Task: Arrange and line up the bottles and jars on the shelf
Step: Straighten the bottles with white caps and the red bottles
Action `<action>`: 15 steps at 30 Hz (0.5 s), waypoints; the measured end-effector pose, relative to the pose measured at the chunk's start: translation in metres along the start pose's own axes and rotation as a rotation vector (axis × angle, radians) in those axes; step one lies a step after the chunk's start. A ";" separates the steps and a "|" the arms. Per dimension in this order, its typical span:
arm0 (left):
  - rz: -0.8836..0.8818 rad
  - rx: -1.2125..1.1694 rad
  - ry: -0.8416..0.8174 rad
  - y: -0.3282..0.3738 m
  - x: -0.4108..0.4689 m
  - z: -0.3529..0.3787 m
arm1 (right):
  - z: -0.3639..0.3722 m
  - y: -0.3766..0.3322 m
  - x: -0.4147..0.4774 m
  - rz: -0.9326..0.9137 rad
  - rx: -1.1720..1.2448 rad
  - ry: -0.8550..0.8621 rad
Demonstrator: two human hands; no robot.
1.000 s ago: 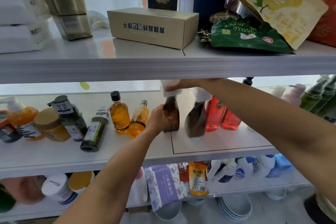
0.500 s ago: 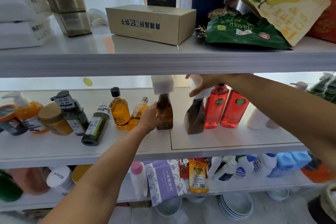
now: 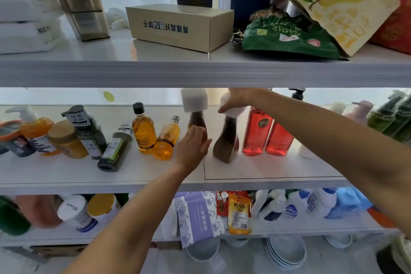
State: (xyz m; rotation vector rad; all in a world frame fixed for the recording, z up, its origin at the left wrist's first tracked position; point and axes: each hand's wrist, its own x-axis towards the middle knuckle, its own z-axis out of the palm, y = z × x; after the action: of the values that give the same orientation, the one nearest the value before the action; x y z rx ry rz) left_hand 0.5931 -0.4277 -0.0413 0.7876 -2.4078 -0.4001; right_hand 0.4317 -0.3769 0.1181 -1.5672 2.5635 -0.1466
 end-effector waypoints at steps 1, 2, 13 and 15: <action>-0.036 -0.033 -0.060 0.006 0.002 0.004 | 0.001 -0.004 0.002 0.011 -0.026 0.004; -0.064 -0.065 -0.114 0.013 0.004 0.007 | 0.000 -0.007 0.003 0.010 -0.058 0.006; -0.218 -0.191 -0.139 0.034 0.017 0.031 | -0.013 0.007 -0.004 -0.149 -0.013 -0.206; -0.204 -0.171 -0.134 0.036 0.018 0.030 | -0.010 0.001 -0.006 -0.170 -0.138 -0.206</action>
State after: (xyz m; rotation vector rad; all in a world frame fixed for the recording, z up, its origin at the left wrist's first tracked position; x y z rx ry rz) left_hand 0.5476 -0.4077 -0.0418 0.9581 -2.3826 -0.7505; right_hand 0.4323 -0.3711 0.1280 -1.7474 2.3261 0.1710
